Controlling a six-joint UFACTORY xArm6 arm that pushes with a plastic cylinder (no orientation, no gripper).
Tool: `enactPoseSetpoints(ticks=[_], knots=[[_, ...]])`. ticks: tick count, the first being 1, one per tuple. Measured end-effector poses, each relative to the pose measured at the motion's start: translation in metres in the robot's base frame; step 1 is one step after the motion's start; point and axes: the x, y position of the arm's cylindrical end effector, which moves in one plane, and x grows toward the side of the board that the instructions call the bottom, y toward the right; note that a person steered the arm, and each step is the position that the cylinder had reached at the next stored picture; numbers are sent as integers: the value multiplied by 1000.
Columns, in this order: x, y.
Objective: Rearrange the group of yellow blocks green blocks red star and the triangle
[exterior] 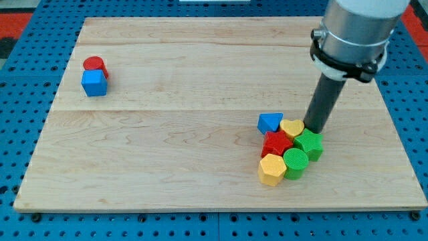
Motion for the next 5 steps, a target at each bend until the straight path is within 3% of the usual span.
enactPoseSetpoints(ticks=[3,4,5], knots=[[18,-18],[-16,-18],[-3,-22]])
